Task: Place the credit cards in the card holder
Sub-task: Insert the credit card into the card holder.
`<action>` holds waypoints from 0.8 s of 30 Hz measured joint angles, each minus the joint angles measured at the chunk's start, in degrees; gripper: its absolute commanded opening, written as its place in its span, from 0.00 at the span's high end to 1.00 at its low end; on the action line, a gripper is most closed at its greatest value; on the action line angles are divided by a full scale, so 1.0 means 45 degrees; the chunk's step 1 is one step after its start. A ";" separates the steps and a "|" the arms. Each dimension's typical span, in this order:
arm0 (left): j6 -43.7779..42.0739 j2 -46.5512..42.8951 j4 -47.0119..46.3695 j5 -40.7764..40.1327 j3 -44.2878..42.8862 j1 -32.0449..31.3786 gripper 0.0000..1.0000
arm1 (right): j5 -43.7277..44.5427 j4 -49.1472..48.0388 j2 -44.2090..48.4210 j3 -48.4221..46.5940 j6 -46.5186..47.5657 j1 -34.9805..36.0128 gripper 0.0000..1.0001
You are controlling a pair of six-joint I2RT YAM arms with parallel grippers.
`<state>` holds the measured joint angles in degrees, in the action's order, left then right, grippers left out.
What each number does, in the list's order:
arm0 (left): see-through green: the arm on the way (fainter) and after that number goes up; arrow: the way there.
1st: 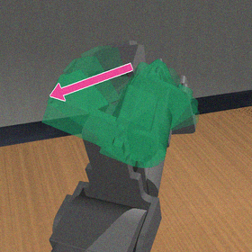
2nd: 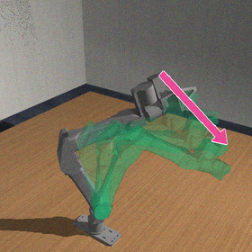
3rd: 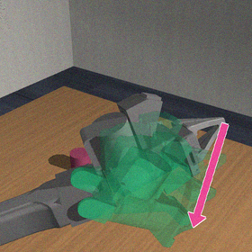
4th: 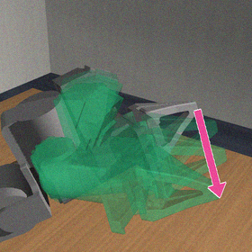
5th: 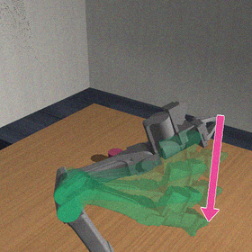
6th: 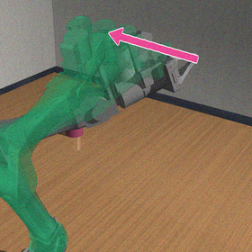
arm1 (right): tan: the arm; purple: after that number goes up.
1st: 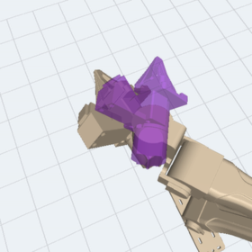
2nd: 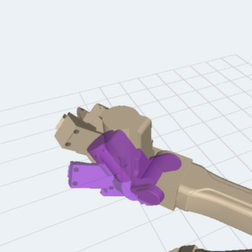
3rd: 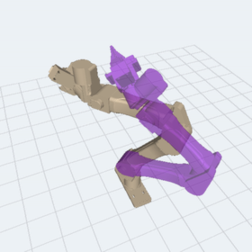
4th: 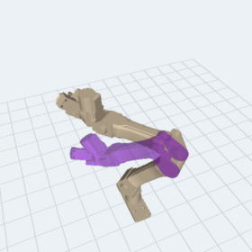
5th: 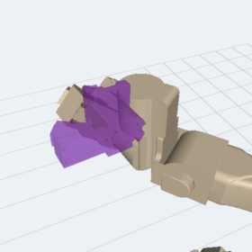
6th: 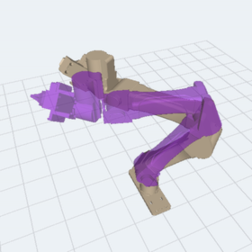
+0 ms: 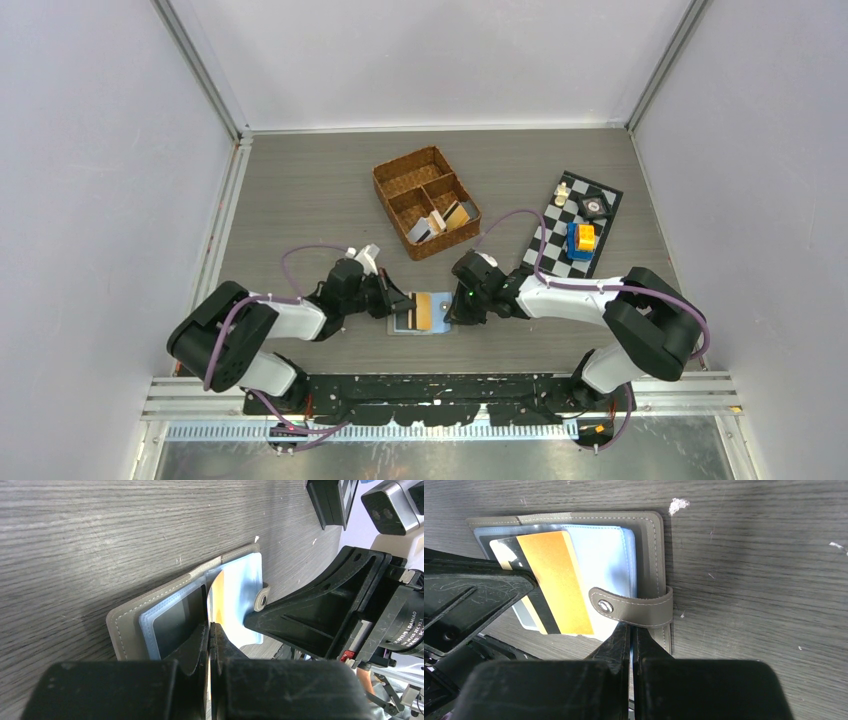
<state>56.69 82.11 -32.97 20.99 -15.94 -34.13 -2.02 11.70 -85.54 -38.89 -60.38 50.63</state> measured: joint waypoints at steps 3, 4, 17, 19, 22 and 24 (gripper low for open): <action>0.0058 -0.0058 -0.0063 -0.0078 0.0097 -0.0049 1.00 | 0.0005 0.0010 0.0000 -0.0005 -0.0005 0.0005 0.99; 0.0073 -0.0083 -0.0068 -0.0107 0.0117 -0.0073 1.00 | 0.0010 0.0010 0.0000 -0.0005 -0.0005 0.0010 1.00; 0.0126 -0.0296 -0.0063 -0.0699 0.0199 -0.0602 1.00 | 0.0078 0.0063 0.0000 -0.0039 -0.0015 0.0044 0.99; 0.0141 -0.0287 -0.0102 -0.0806 0.0189 -0.0685 1.00 | 0.0102 0.0078 0.0000 -0.0049 -0.0015 0.0058 1.00; 0.0228 -0.0238 -0.0126 -0.0962 0.0170 -0.0777 1.00 | 0.0107 0.0083 0.0000 -0.0049 -0.0049 0.0063 1.00; 0.0272 -0.0199 -0.0136 -0.1039 0.0146 -0.0831 1.00 | 0.0112 0.0083 0.0000 -0.0049 -0.0058 0.0063 0.99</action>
<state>57.91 81.21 -33.58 16.32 -15.29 -37.87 -1.52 12.08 -85.54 -39.11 -60.64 50.92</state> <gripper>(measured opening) 0.010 0.030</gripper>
